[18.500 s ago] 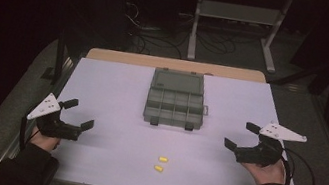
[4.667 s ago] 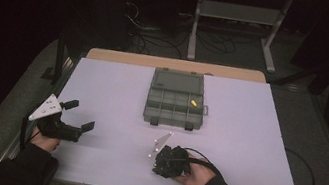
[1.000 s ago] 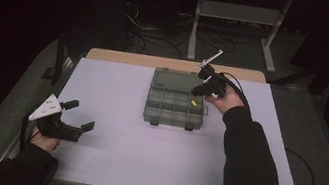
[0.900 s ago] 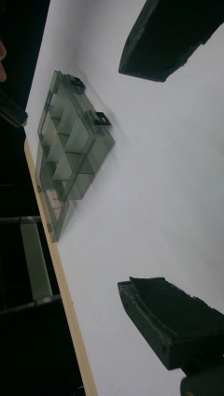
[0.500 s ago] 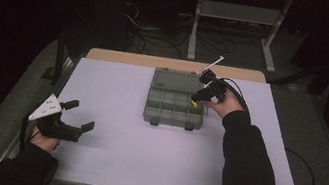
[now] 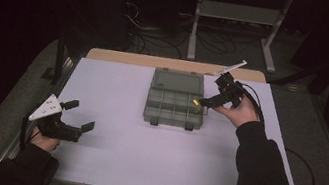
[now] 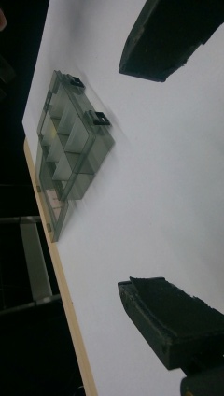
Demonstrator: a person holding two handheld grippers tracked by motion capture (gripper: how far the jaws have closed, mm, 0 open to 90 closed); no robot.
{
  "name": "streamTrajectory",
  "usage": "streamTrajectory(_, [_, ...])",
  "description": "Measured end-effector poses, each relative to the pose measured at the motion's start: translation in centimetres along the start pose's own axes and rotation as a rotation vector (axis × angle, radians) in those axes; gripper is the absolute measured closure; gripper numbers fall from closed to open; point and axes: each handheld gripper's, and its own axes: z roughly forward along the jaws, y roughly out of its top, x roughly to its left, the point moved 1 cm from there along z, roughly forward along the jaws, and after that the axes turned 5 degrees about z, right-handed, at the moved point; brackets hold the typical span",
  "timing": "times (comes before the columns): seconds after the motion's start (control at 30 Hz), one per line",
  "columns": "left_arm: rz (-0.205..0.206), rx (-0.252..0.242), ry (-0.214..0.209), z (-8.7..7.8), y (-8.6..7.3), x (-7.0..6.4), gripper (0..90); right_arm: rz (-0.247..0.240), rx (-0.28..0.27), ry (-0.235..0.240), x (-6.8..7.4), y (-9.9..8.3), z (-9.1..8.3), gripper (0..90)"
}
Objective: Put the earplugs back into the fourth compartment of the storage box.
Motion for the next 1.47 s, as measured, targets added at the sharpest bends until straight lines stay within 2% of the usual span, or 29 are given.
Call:
streamTrajectory(0.17, [0.001,-0.001,0.0,0.0,0.0,0.0,0.0,0.008,-0.031,-0.019,0.4,-1.1,-1.6,0.0])
streamTrajectory(0.27, [0.0,0.0,0.001,0.0,0.0,0.0,0.0,0.04,-0.062,-0.01,0.7,-2.0,-2.7,0.0])
streamTrajectory(0.33, [0.001,-0.001,0.001,0.0,0.0,0.0,0.0,0.045,-0.079,-0.01,1.0,-2.7,-3.3,0.0])
streamTrajectory(0.53, [0.001,0.001,0.002,0.0,0.0,0.0,0.0,0.045,-0.12,-0.004,1.9,-5.5,-4.6,0.0])
streamTrajectory(0.7, [0.001,0.001,0.004,0.0,0.0,0.0,0.0,0.066,-0.185,0.015,2.4,-8.2,-5.6,0.0])
streamTrajectory(0.8, [0.002,0.001,0.003,0.0,0.0,0.0,0.0,0.066,-0.214,0.009,2.7,-10.0,-6.0,0.0])
streamTrajectory(1.07, [0.003,0.003,0.005,0.0,0.0,0.0,0.0,0.1,-0.316,0.0,2.6,-13.7,-7.2,0.0])
streamTrajectory(1.47, [0.001,-0.001,0.004,0.0,0.0,0.0,0.0,0.128,-0.406,-0.02,2.0,-17.9,-7.9,0.0])
